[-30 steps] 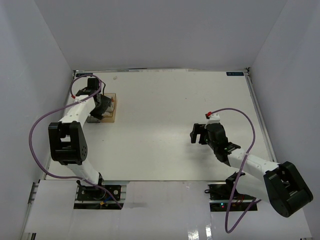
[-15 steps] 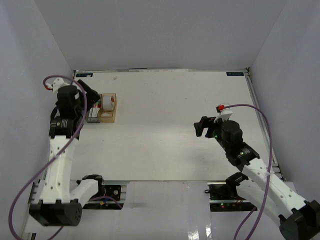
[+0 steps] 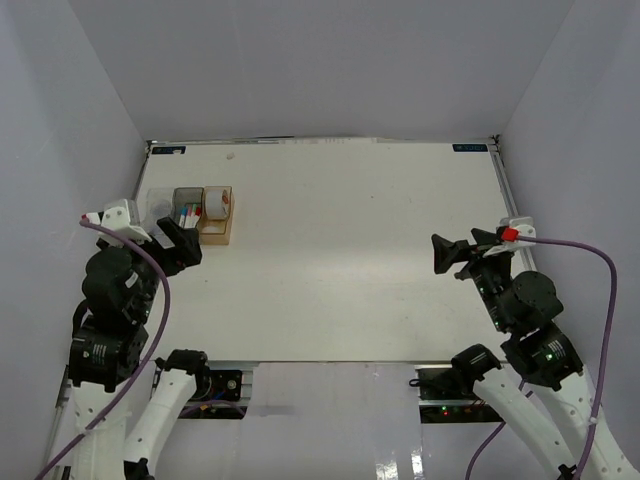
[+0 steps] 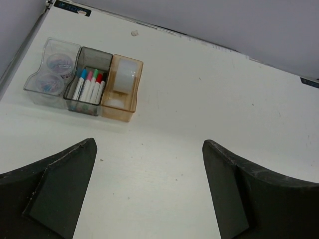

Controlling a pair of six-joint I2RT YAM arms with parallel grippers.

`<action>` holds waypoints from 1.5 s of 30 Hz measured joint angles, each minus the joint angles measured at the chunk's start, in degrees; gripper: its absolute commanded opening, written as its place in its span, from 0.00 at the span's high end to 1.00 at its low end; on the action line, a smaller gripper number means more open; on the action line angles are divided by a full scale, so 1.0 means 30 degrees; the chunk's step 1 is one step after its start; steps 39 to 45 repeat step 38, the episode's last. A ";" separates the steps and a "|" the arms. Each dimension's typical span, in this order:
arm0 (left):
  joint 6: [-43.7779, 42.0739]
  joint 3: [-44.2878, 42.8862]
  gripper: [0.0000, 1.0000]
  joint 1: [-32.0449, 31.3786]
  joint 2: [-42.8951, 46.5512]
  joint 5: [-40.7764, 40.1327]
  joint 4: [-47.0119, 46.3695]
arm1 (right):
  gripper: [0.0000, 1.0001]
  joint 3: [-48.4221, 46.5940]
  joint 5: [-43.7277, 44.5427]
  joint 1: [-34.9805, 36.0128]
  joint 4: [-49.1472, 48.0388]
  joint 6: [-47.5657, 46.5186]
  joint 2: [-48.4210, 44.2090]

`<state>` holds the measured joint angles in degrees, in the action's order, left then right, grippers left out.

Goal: Sort the stationery into containers
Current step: Reset both arms

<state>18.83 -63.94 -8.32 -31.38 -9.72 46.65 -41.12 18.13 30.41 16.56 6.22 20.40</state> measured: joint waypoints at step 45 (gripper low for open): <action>0.1246 0.3031 0.02 -0.2936 0.5457 -0.2776 0.1158 | 0.10 0.3388 0.1552 -0.0007 -0.0146 -0.1719 -0.4350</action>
